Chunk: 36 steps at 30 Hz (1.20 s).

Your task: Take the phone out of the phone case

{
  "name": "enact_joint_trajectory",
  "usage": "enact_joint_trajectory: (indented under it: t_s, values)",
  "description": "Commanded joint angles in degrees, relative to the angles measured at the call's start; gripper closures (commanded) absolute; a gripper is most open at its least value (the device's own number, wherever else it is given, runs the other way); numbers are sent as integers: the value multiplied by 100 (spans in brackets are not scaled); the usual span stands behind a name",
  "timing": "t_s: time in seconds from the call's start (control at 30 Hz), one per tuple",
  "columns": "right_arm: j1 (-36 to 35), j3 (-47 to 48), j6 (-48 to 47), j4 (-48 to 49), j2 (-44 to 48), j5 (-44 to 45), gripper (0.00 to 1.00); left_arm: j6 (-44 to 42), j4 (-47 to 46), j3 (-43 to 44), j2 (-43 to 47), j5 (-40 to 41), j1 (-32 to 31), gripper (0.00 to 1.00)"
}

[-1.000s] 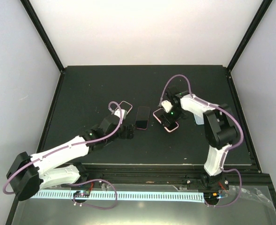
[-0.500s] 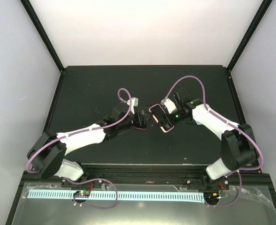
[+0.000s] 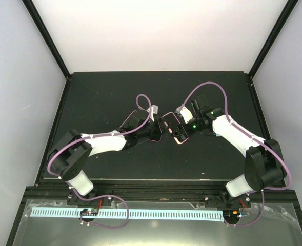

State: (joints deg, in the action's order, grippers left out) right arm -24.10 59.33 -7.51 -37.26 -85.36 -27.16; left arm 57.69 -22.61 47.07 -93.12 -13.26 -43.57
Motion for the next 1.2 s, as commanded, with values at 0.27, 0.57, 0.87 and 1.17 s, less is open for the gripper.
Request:
enact_joint_trajectory:
  t_s: [0.27,0.57,0.87,1.17]
  values:
    - [12,-22,-105,314,245,-2,43,151,-420,333,-285,-349,9,77]
    - [14,507,-603,-555,252,-886,5,-562,-144,88,730,-197,13,98]
    - [21,641,-1022,-1411,1374,-1186,0,-2140,1317,-388,2759,-295,41,98]
    - [19,-355,-1905,-1210,3206,-1900,1,-4141,2024,-634,4480,-1355,89,99]
